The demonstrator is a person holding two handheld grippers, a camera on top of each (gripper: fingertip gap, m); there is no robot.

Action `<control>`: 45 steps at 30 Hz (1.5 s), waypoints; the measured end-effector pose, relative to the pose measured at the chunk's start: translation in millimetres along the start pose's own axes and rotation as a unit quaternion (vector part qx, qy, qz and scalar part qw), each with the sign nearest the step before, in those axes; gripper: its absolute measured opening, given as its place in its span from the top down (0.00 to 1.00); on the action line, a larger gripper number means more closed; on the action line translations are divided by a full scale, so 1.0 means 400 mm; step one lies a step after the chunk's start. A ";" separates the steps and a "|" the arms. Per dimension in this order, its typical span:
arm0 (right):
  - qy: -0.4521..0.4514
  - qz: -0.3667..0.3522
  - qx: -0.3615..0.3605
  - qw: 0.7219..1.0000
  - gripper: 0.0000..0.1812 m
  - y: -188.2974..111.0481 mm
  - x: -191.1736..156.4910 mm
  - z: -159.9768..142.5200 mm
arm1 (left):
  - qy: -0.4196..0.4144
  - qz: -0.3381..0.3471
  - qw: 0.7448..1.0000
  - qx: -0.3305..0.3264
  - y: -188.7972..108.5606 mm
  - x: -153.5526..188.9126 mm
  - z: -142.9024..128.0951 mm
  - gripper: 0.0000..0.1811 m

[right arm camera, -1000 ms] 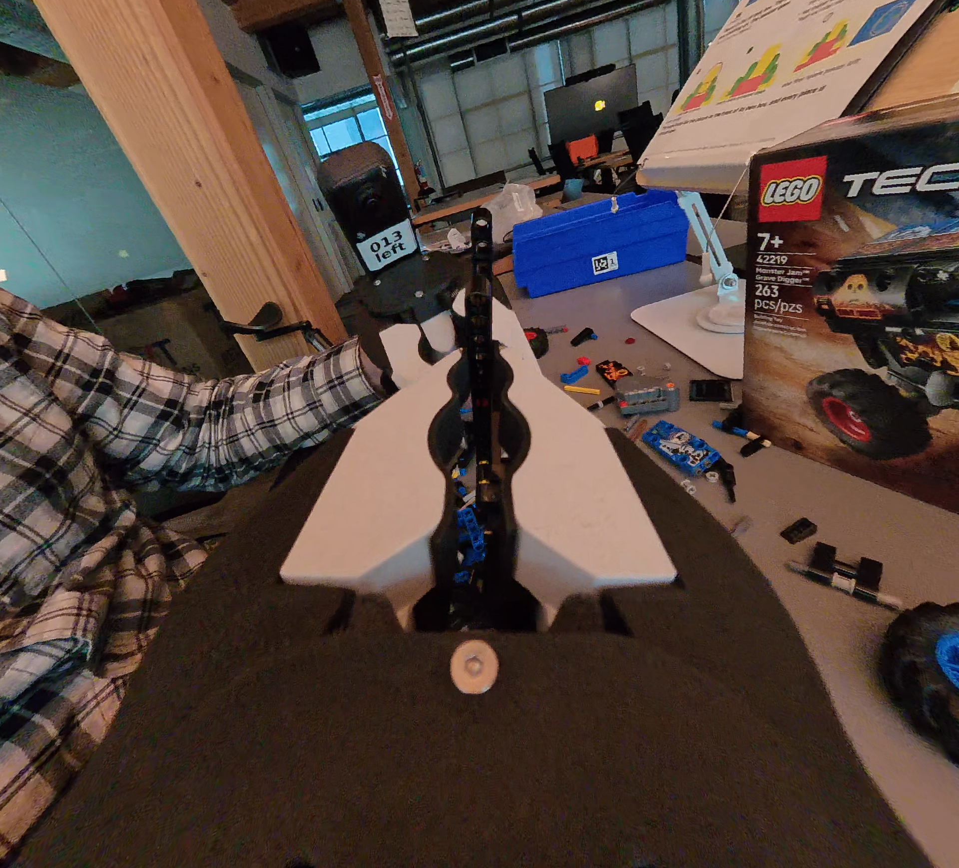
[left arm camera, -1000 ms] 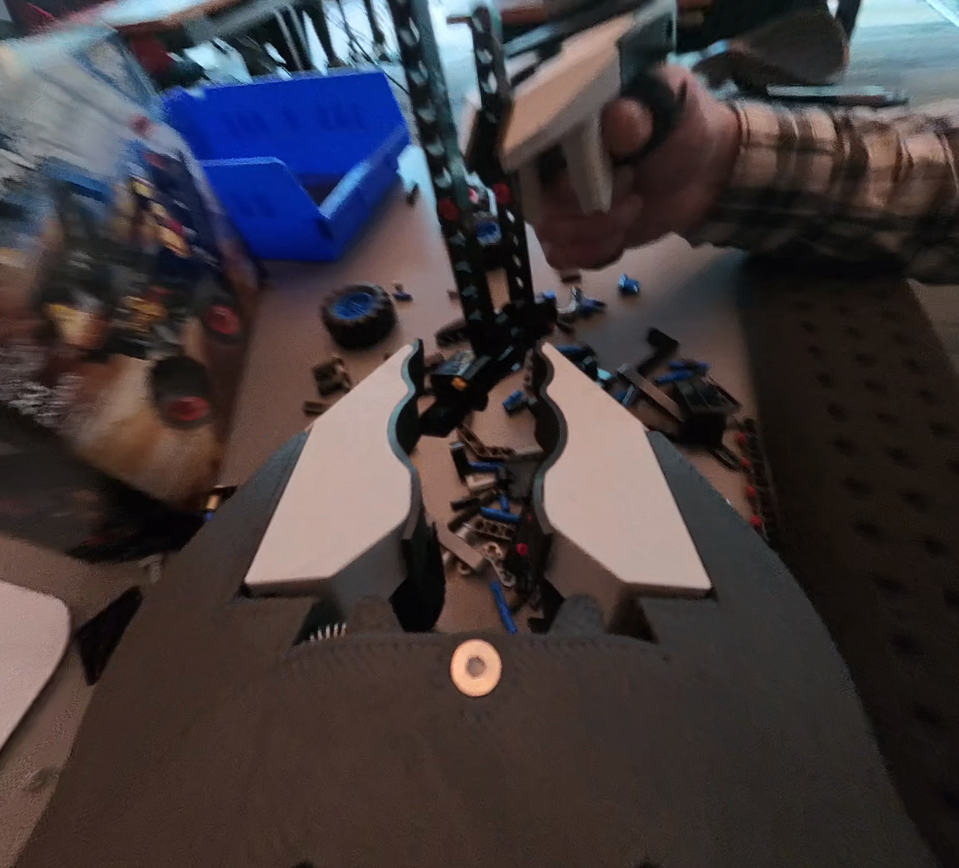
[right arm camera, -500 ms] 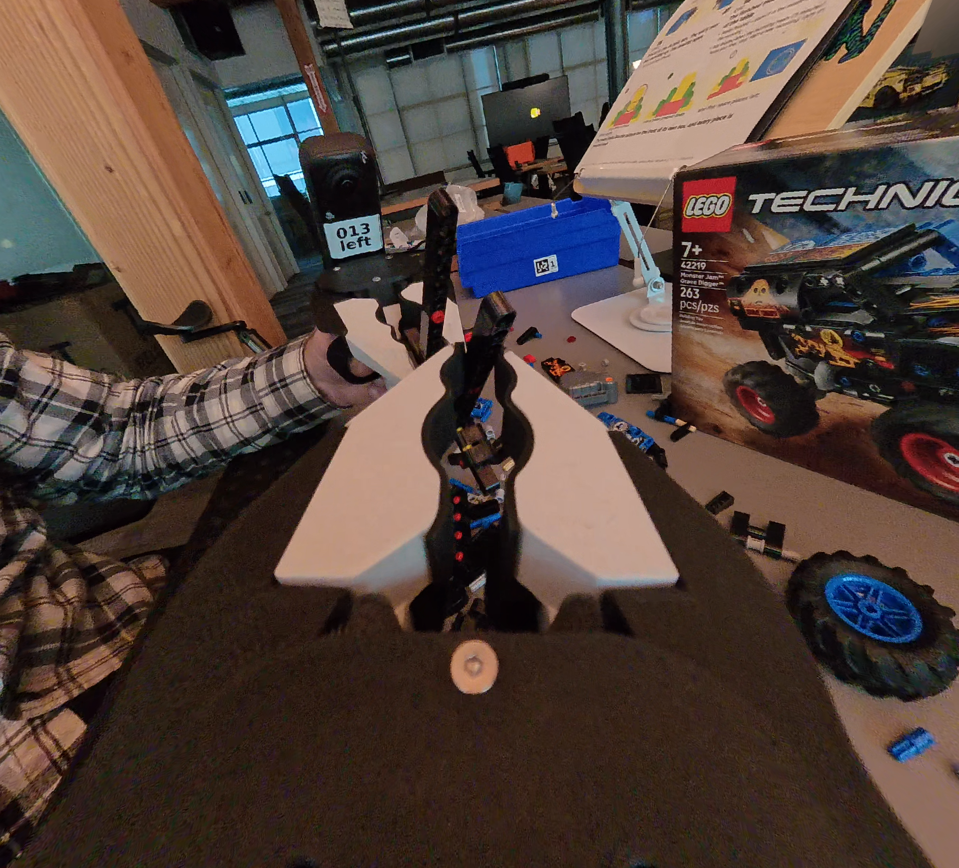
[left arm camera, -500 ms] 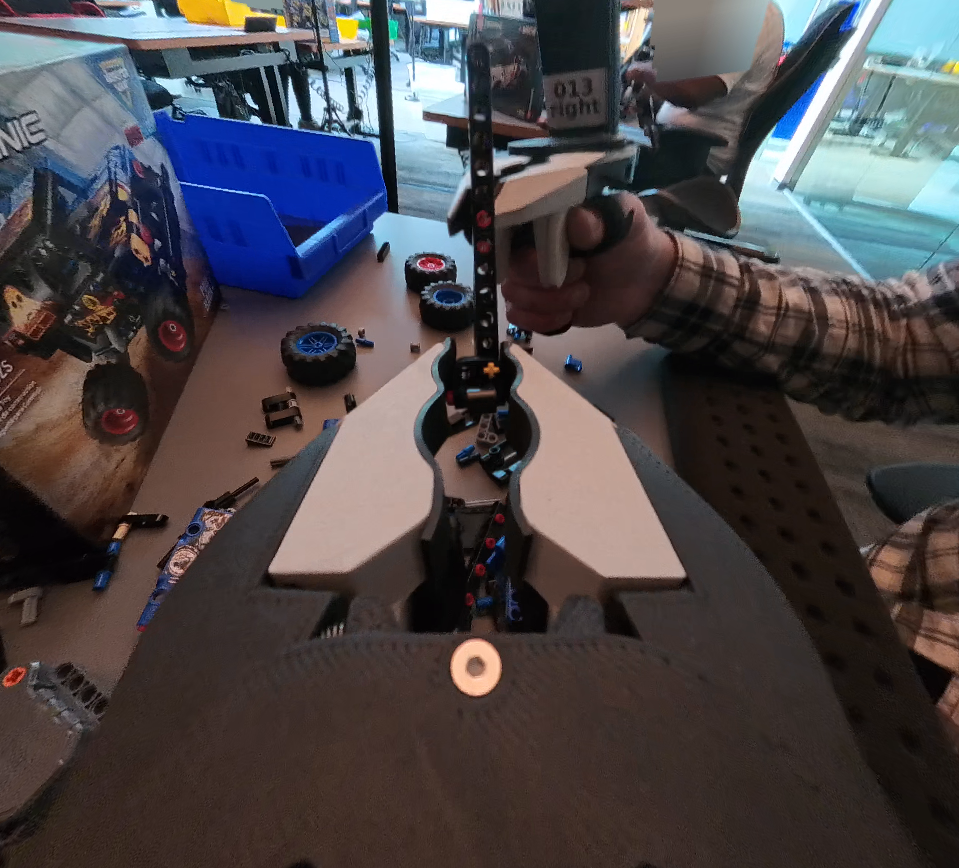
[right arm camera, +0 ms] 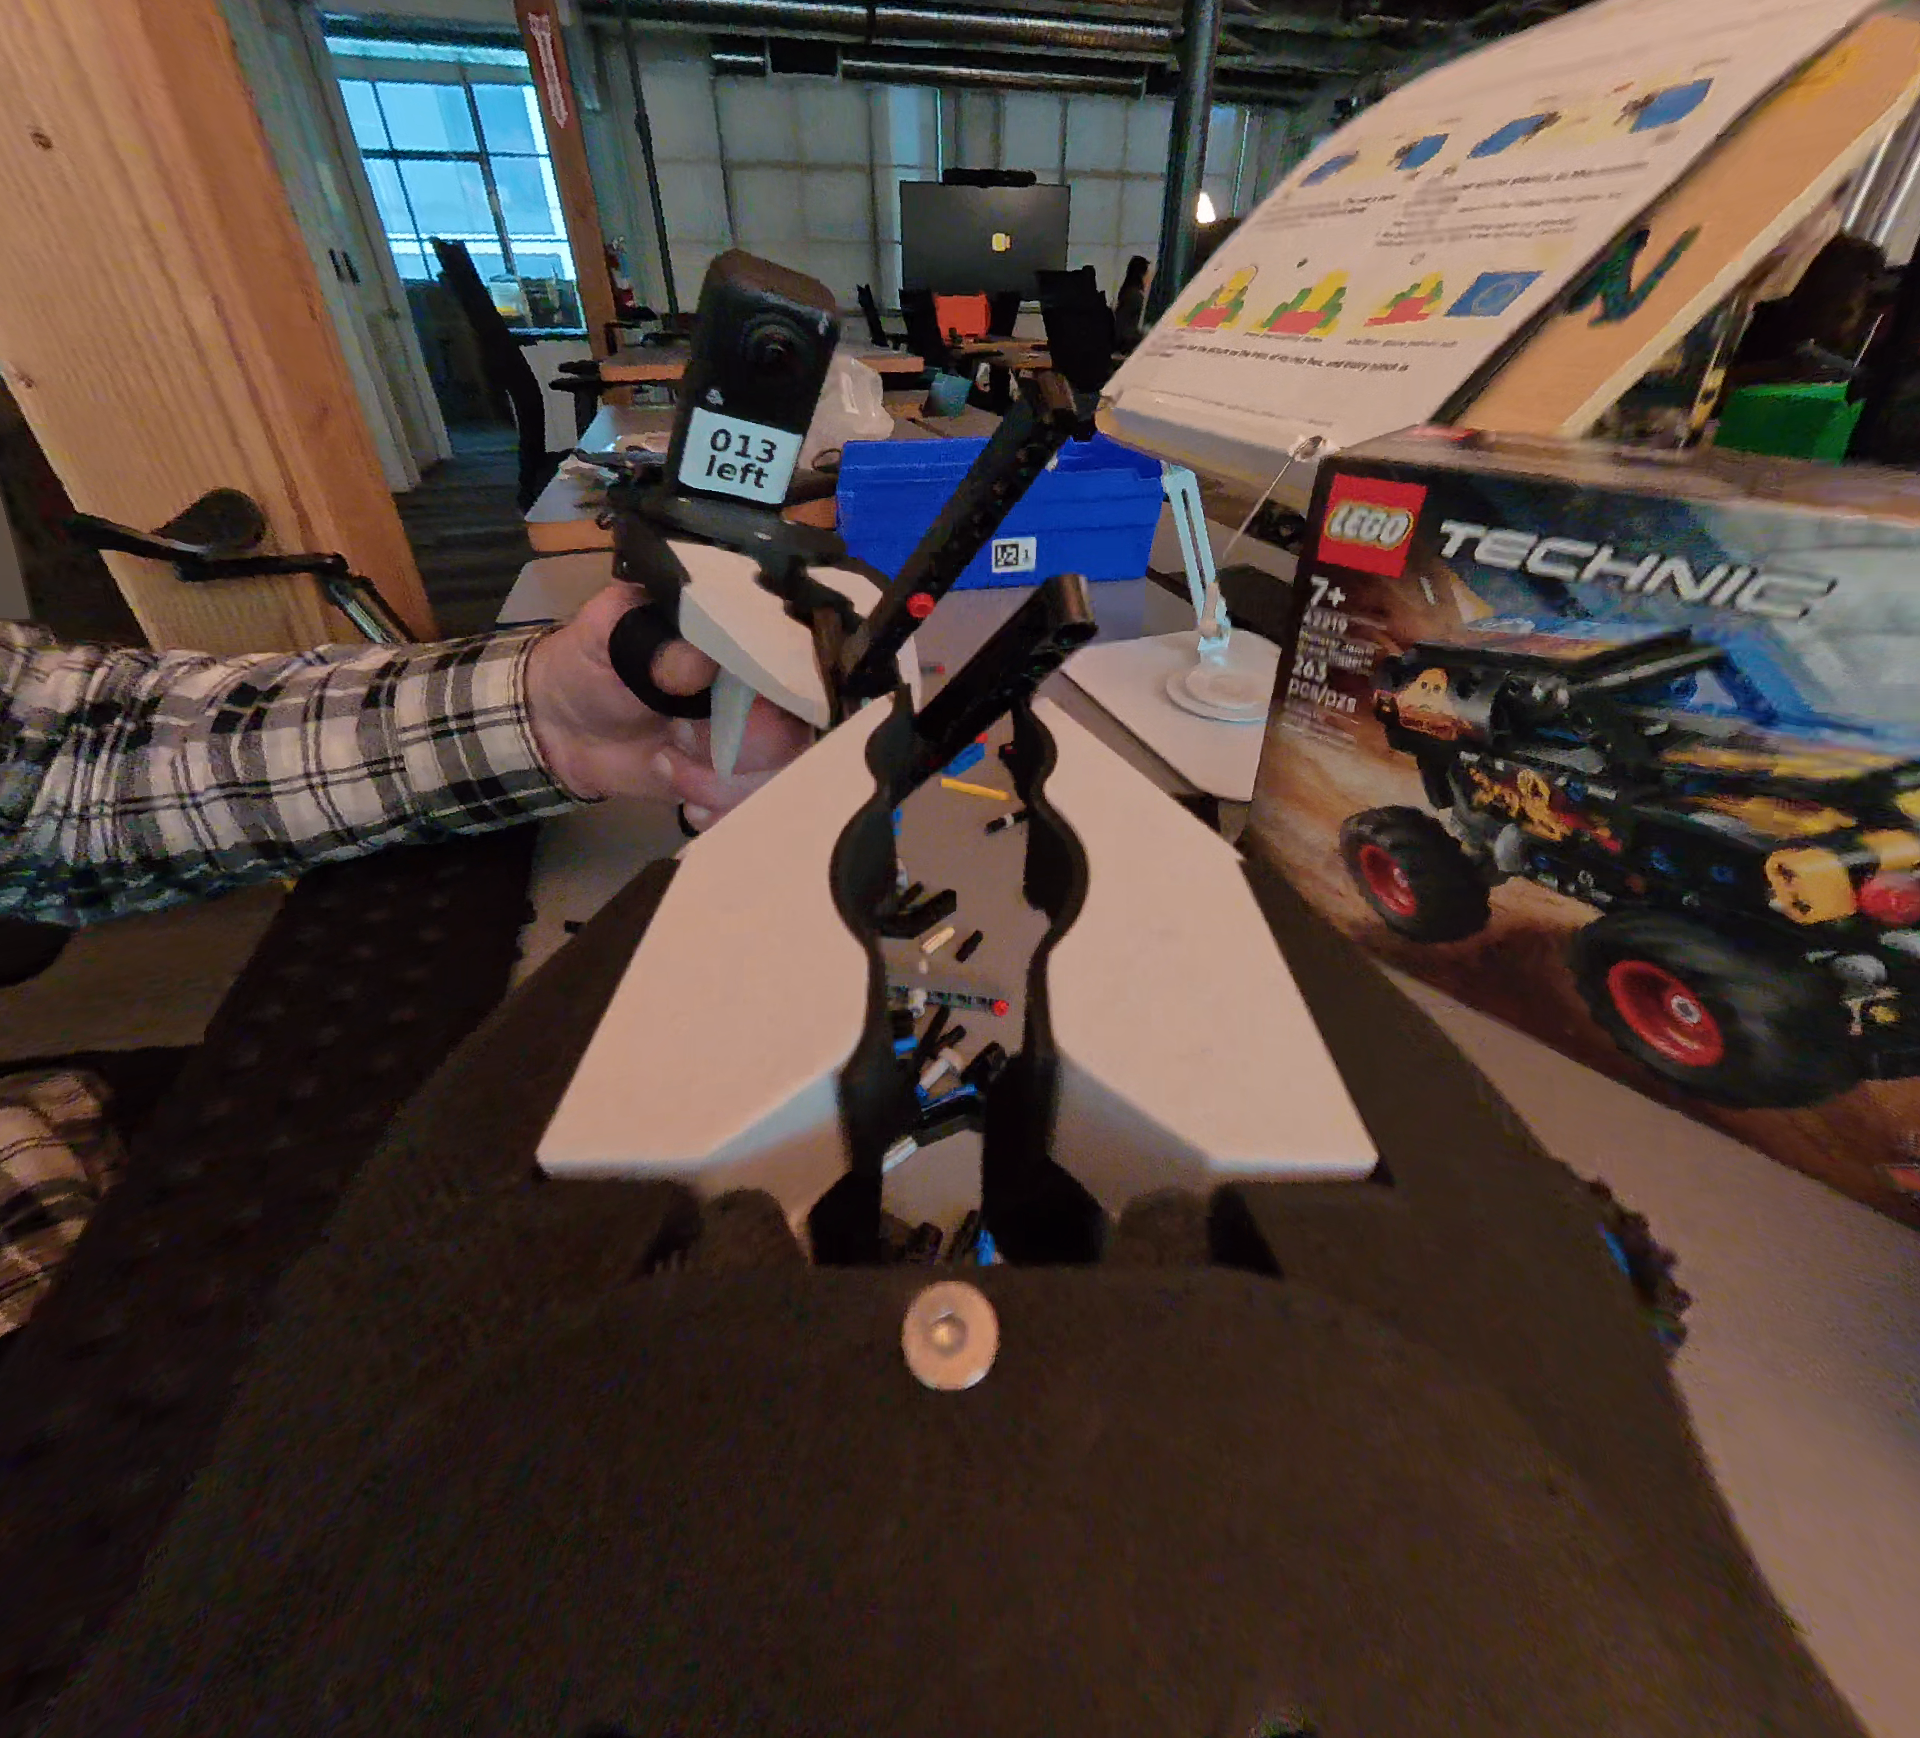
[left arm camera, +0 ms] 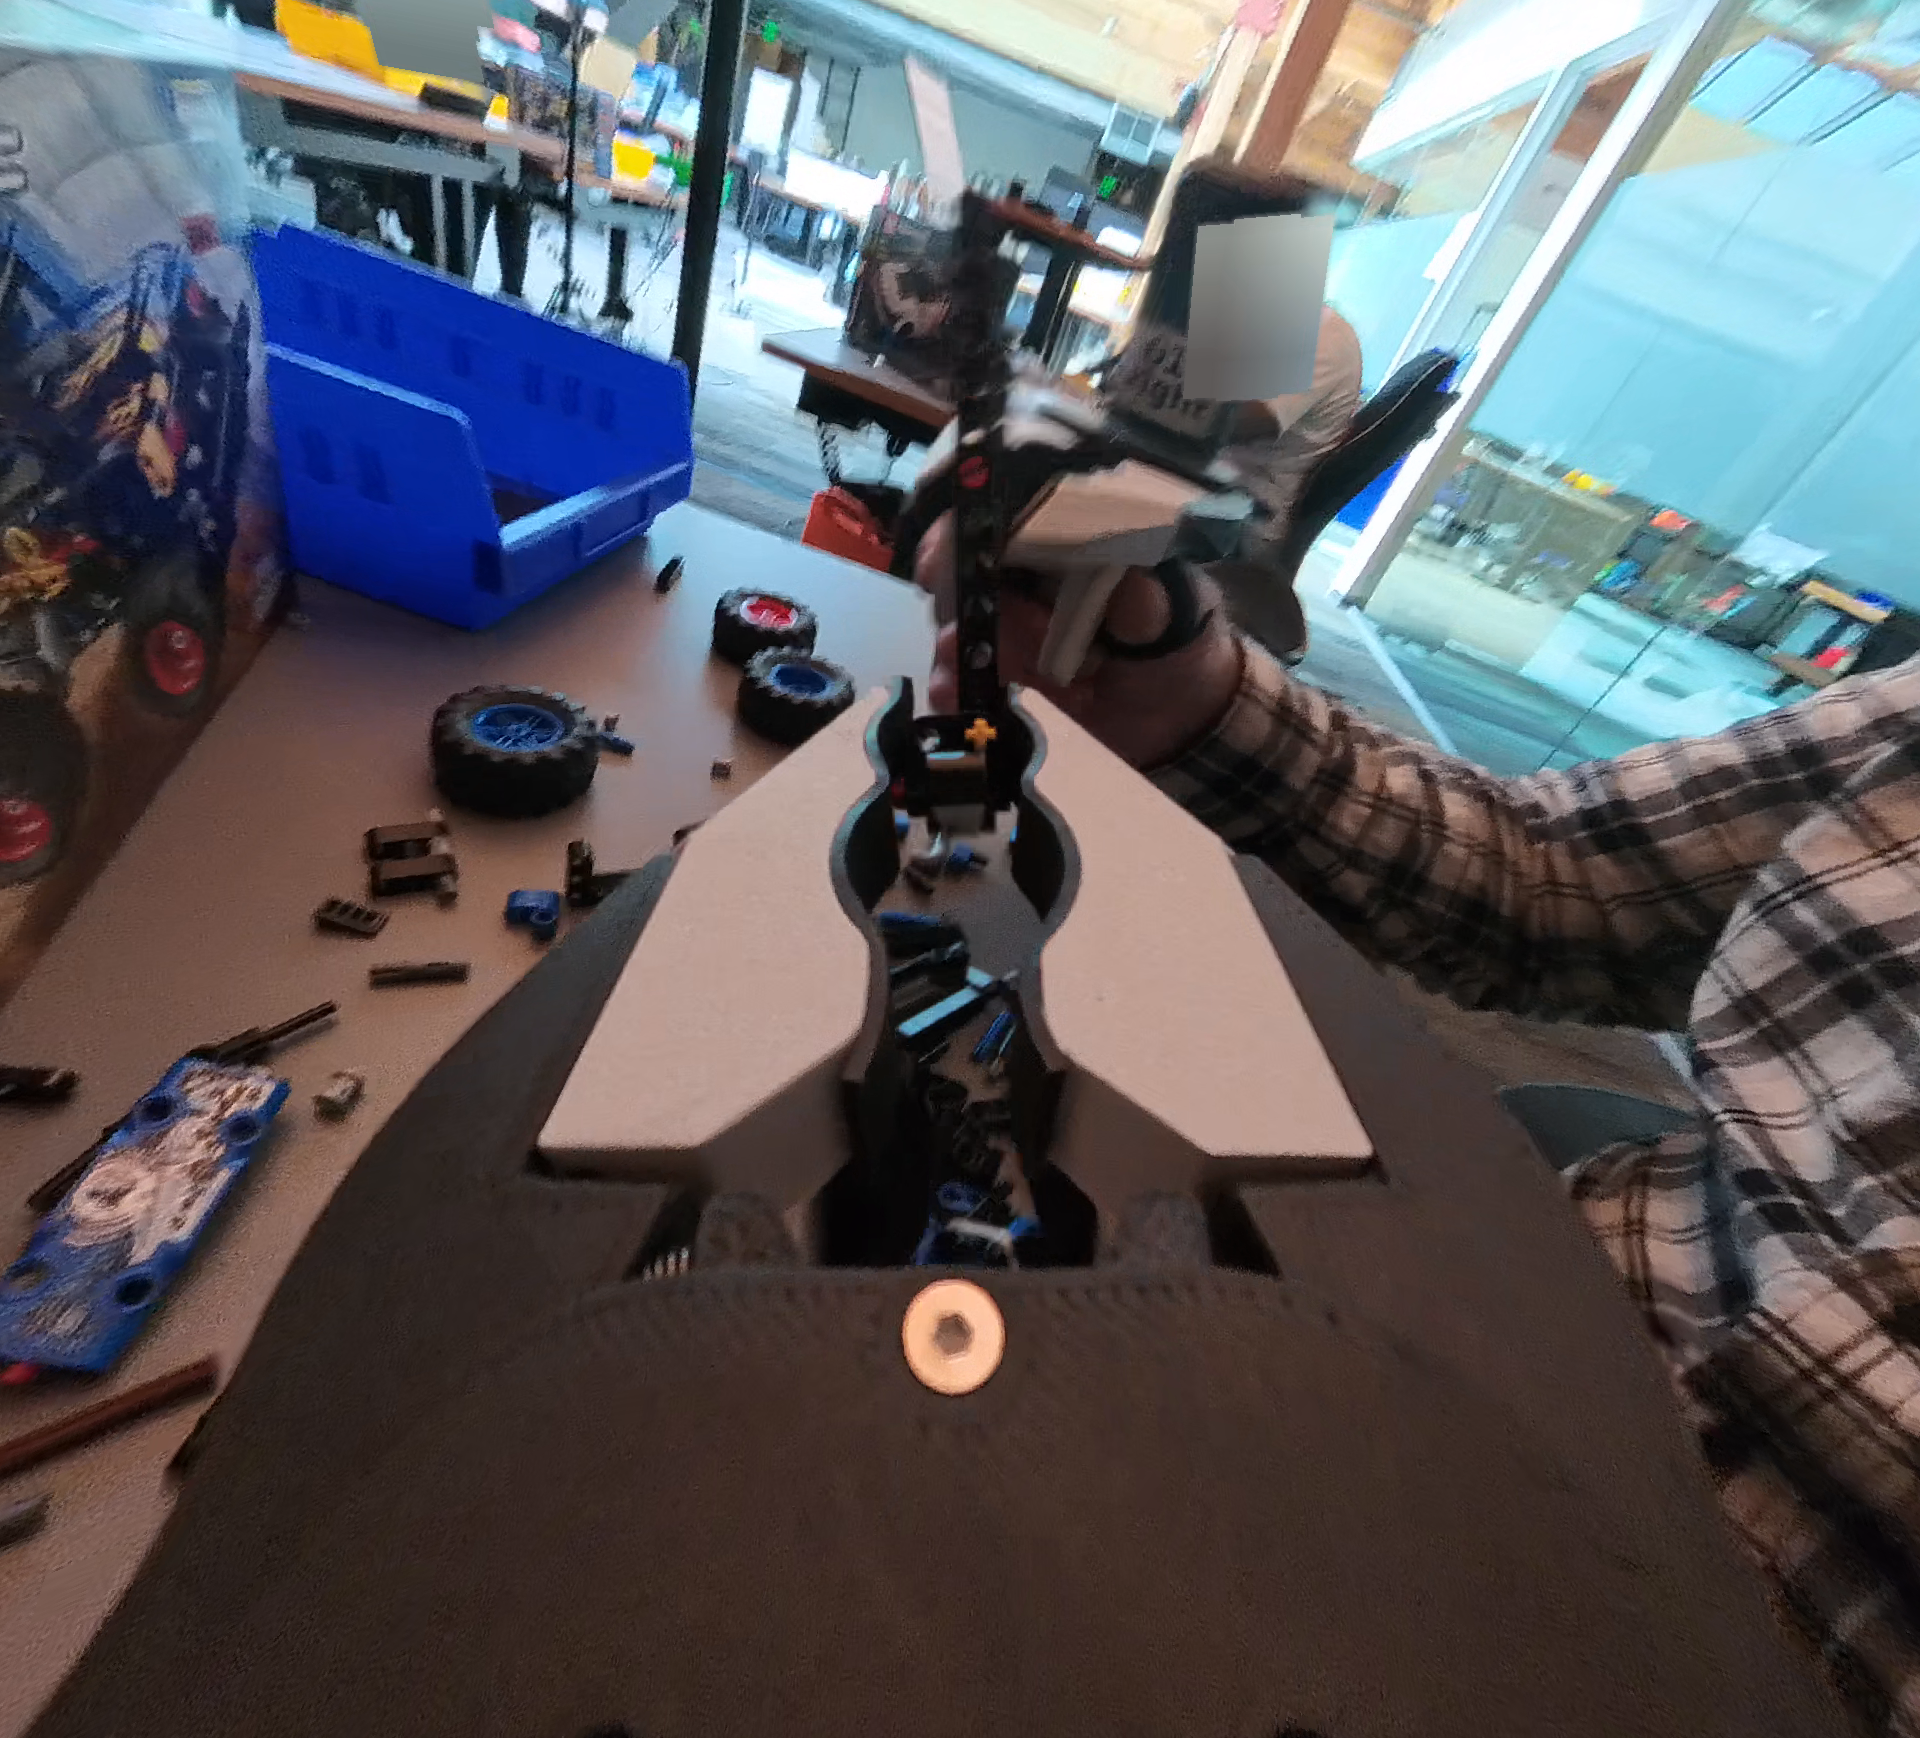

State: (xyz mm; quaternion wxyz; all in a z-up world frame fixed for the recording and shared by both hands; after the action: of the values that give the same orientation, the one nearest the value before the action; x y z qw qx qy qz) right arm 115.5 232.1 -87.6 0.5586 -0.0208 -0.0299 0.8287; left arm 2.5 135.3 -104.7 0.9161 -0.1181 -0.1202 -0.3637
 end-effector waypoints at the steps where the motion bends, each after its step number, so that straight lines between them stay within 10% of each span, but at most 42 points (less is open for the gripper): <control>1: 0.024 0.011 -0.013 1.000 0.88 0.004 0.009 -0.013 | -0.004 -0.006 1.000 0.015 -0.004 0.002 0.008 0.93; 5: 0.055 0.054 -0.080 0.994 0.74 0.039 0.001 -0.065 | -0.003 -0.012 0.998 0.065 -0.024 0.006 0.032 0.93; 11: 0.019 0.091 -0.107 0.990 0.94 0.081 -0.052 -0.083 | 0.010 -0.027 0.995 0.095 -0.022 0.015 0.039 0.92; 21: 0.070 0.153 -0.064 0.984 0.83 0.067 -0.065 -0.056 | 0.068 -0.033 0.994 0.079 -0.028 0.035 0.038 0.93; 36: -0.119 -0.004 -0.155 0.981 0.93 0.079 -0.067 -0.072 | 0.193 0.067 0.979 -0.017 0.000 0.041 0.007 0.85; 45: -0.053 0.072 -0.030 0.996 0.93 0.058 -0.103 0.003 | 0.066 -0.051 0.989 0.125 -0.027 0.061 0.061 0.90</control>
State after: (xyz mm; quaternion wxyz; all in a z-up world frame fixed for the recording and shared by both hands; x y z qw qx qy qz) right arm 109.6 185.2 -88.2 0.4940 0.0045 -0.0828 0.8655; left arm 9.1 119.6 -72.9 0.9097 0.0277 -0.1093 -0.3997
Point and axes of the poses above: each gripper's, where its closed fingertips meet, y out along the fingers, z out of its top, x = y × z across the jaws, the point moved 6 cm from there along -y, back along the fingers, and after that the axes turned 7 degrees about -x, right-handed, at the moved point
